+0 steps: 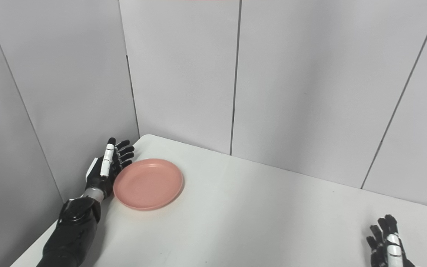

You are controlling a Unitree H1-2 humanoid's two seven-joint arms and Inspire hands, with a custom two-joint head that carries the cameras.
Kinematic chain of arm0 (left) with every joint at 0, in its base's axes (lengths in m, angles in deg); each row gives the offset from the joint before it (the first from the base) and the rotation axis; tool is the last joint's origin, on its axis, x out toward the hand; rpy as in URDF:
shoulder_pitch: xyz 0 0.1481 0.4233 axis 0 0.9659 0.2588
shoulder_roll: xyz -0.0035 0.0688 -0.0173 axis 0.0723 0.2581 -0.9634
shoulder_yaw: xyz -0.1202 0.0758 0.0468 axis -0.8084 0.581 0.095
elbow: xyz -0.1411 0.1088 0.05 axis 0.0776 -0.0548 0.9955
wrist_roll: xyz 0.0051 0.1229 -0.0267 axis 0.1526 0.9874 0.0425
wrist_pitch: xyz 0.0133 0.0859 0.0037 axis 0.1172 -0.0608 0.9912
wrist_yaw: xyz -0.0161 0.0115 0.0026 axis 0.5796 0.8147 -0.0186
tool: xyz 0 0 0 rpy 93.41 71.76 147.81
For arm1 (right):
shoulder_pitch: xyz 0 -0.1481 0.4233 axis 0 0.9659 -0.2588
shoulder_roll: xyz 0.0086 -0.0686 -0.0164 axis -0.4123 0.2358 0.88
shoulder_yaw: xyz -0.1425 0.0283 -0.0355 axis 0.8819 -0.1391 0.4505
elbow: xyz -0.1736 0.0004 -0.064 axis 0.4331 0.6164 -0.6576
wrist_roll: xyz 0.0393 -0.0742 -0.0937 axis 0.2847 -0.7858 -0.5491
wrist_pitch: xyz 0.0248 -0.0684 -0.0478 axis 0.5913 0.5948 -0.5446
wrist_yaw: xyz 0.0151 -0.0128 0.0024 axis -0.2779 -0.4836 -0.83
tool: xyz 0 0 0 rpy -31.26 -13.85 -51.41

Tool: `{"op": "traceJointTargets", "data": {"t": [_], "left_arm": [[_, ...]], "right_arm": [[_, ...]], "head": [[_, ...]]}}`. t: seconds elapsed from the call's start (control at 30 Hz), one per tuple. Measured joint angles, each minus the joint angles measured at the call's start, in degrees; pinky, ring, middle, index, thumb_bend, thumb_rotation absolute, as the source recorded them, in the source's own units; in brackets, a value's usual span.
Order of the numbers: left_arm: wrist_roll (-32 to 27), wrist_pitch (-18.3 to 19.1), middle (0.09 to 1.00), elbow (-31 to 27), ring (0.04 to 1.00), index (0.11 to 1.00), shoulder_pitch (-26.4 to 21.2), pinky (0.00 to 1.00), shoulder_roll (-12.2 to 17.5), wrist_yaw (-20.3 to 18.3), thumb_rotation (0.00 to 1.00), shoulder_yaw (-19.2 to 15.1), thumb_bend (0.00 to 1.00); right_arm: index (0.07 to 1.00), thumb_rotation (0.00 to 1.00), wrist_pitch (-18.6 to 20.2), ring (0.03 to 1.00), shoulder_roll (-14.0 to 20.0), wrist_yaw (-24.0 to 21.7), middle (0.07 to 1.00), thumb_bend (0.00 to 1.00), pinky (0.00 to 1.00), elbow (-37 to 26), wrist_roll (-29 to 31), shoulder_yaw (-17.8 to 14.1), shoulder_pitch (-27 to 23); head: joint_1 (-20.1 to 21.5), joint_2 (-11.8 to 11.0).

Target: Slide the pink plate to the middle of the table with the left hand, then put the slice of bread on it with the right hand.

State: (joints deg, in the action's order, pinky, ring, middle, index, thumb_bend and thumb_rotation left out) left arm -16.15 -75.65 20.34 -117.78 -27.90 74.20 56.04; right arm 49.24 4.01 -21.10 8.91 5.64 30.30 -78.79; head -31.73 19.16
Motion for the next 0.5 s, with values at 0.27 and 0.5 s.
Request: {"op": "traceJointTargets", "data": {"t": [0.27, 0.5], "left_arm": [[-1.2, 0.0, 0.806, -0.1, 0.827, 0.775, 0.0, 0.81, -0.6, -1.8, 1.0, 0.4, 0.78], [-1.3, 0.2, 0.806, -0.4, 0.822, 0.778, 0.0, 0.79, -1.7, -2.6, 1.0, 1.2, 0.8]], "right_arm": [[0.988, 0.87, 0.0, 0.975, 0.0, 0.0, 0.984, 0.6, 1.0, 0.0, 0.0, 0.0, 0.0], [0.988, 0.87, 0.0, 0.982, 0.0, 0.0, 0.988, 0.61, 1.0, 0.0, 0.0, 0.0, 0.0]], "head": [[0.0, 0.3], [0.0, 0.4]]}}
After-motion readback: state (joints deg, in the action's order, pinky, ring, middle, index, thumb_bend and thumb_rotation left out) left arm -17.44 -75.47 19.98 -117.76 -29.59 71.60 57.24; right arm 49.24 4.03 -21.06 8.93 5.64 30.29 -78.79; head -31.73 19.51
